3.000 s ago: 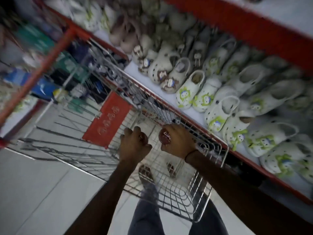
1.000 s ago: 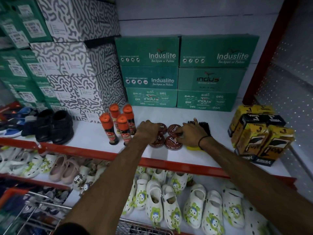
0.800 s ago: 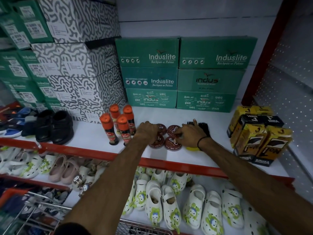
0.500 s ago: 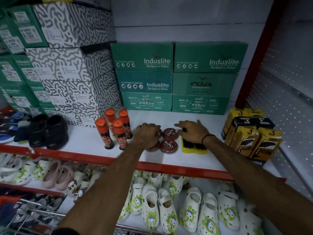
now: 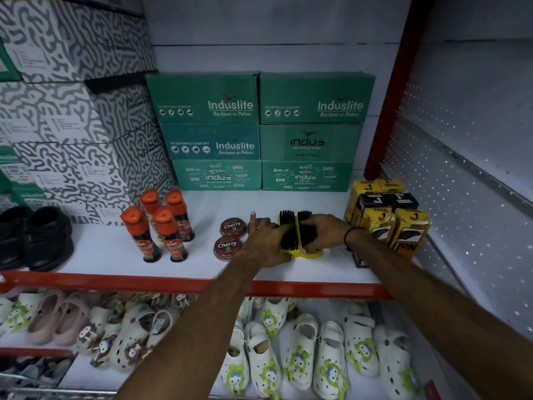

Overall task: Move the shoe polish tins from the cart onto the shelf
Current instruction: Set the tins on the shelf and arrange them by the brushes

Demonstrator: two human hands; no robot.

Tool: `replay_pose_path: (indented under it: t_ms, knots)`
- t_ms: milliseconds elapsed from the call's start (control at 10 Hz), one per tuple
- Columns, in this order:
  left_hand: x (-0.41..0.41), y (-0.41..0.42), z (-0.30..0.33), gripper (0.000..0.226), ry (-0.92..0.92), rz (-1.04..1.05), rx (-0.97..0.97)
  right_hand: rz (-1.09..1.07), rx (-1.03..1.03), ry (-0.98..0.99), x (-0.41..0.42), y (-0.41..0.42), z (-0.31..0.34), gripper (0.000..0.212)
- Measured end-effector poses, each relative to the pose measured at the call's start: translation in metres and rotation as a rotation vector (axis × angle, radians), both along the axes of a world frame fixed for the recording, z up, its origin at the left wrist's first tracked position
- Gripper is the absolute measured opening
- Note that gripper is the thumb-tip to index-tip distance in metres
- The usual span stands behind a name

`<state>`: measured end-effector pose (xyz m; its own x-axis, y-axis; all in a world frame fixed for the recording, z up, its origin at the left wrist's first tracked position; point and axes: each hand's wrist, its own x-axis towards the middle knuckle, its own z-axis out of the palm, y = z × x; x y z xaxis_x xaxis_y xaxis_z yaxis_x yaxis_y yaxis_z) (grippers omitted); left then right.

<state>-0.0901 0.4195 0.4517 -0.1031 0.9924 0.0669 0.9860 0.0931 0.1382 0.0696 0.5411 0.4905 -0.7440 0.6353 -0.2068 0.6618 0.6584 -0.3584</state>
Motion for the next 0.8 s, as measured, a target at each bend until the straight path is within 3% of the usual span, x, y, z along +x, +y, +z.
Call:
replay_pose_path:
  t_ms: [300, 700, 800]
  knots:
    - [-0.001, 0.001, -0.005, 0.087, -0.051, 0.000, 0.022, 0.042, 0.077, -0.047, -0.001, 0.002, -0.004, 0.080]
    - [-0.006, -0.002, 0.001, 0.097, -0.032, 0.015, 0.036, 0.032, 0.029, -0.031, -0.003, 0.001, 0.003, 0.081]
    - [-0.016, -0.008, 0.014, 0.101, -0.023, 0.067, 0.122, -0.005, 0.039, -0.033, -0.006, -0.001, 0.019, 0.094]
